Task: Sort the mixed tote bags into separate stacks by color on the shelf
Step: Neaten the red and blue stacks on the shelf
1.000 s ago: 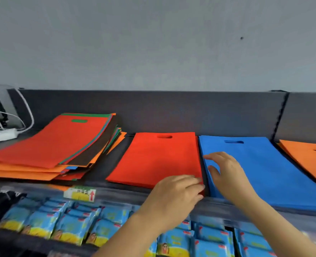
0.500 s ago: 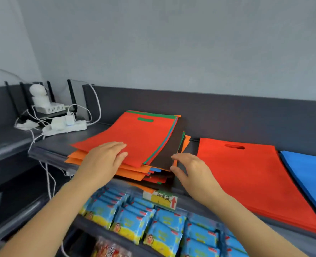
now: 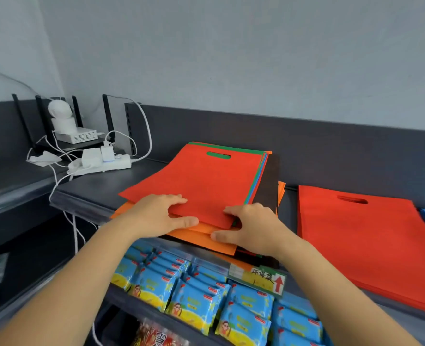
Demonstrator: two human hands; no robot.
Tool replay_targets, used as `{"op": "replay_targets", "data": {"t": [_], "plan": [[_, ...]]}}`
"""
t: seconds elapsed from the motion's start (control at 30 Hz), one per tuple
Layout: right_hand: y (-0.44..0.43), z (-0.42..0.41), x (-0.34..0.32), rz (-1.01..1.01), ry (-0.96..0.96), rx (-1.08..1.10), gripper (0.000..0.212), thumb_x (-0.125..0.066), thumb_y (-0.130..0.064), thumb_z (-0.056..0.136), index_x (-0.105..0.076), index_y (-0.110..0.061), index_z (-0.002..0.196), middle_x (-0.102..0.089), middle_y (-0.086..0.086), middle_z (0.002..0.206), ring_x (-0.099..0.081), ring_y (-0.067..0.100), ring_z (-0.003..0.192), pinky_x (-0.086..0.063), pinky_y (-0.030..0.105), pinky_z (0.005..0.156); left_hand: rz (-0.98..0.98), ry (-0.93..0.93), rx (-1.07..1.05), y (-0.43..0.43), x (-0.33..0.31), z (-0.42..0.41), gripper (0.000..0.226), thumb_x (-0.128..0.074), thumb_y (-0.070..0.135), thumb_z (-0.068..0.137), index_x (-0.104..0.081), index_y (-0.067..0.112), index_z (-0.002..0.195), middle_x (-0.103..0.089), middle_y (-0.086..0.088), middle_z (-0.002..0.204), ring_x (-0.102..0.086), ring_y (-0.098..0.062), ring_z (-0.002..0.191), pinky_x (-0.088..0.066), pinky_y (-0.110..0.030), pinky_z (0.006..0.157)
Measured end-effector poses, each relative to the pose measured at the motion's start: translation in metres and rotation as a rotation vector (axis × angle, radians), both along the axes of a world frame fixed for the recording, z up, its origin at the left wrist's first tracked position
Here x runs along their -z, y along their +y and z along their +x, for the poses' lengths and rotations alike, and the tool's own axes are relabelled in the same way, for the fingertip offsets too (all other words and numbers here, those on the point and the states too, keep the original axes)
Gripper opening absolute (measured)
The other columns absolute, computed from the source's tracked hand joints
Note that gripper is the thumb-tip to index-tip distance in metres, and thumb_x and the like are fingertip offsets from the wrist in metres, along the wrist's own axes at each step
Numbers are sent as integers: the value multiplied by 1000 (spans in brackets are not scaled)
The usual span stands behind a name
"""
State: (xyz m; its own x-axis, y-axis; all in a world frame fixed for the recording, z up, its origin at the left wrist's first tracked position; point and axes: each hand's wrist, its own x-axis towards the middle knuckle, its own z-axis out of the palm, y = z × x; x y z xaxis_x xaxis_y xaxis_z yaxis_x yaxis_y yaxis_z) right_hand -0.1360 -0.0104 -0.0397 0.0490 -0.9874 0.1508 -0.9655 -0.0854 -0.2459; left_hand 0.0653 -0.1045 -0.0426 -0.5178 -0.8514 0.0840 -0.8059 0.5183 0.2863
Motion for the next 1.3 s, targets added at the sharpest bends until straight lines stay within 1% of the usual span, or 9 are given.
{"op": "replay_targets", "data": {"t": [0.17,0.27,0.43,0.6,0.7,0.77,0.83,1.03,1.3], "plan": [[-8,-6,-3,-31,-85,46,38,-50,-61,85,-66,-27,93,-67,-3,96,-59,22,95,-45,35,84,25,-60,46,-11,-9,6,65,-58,63,77,-47,35,135,-40,12,145,-36,-12,133,-27,-26,108],[-13,-12,-6,-15,-167,60,54,-46,-60,88,-40,-17,56,-44,-3,56,-46,19,58,-36,32,60,-17,-60,49,-19,-11,4,43,-49,52,90,-57,28,126,-53,9,135,-45,-15,125,-33,-27,103],[-21,-18,-4,-32,-246,93,52,-43,-55,92,-41,-19,55,-42,-5,54,-44,17,56,-34,30,57,-99,-52,20,-28,-12,0,42,-40,44,97,-51,13,70,-52,2,71,-51,-22,79,-35,-33,68],[-14,-17,15,-103,-261,81,27,-50,-55,89,-63,-32,93,-60,-17,85,-59,15,92,-46,33,84,-182,-47,11,-32,-7,-4,43,-37,45,98,-39,20,62,-44,5,68,-50,-24,82,-33,-34,70],[-12,-20,9,-191,-721,203,32,-56,-43,90,-67,-17,103,-65,-5,105,-62,14,100,-48,25,84,-197,5,-11,-29,-4,-2,44,-37,44,98,-39,20,62,-46,3,67,-53,-28,84,-36,-35,70],[-12,-26,-6,-113,-1189,336,37,-52,-43,92,-63,-9,93,-68,12,97,-65,18,82,-55,24,69,-246,44,-12,-20,0,-1,41,-38,47,96,-52,19,70,-56,2,72,-57,-28,84,-41,-36,71],[-11,-35,-17,89,-1343,389,43,-53,-46,91,-57,-3,96,-68,16,88,-67,21,71,-57,23,58,-369,121,-8,-2,4,-7,36,-38,50,95,-65,27,91,-68,3,84,-61,-26,87,-47,-37,70],[15,-72,-13,123,-1299,316,28,-67,8,75,-67,-4,100,-71,9,87,-67,14,63,-58,26,64,-788,192,291,56,6,-62,31,-48,41,79,-75,26,82,-72,7,72,-69,-18,66,-56,-31,56],[97,-166,12,-286,-865,649,55,-78,0,69,-57,-14,117,-59,1,118,-57,19,106,-45,40,98,-748,171,513,98,29,-166,40,-52,13,63,-75,24,94,-74,4,93,-71,-13,82,-55,-26,63]]}}
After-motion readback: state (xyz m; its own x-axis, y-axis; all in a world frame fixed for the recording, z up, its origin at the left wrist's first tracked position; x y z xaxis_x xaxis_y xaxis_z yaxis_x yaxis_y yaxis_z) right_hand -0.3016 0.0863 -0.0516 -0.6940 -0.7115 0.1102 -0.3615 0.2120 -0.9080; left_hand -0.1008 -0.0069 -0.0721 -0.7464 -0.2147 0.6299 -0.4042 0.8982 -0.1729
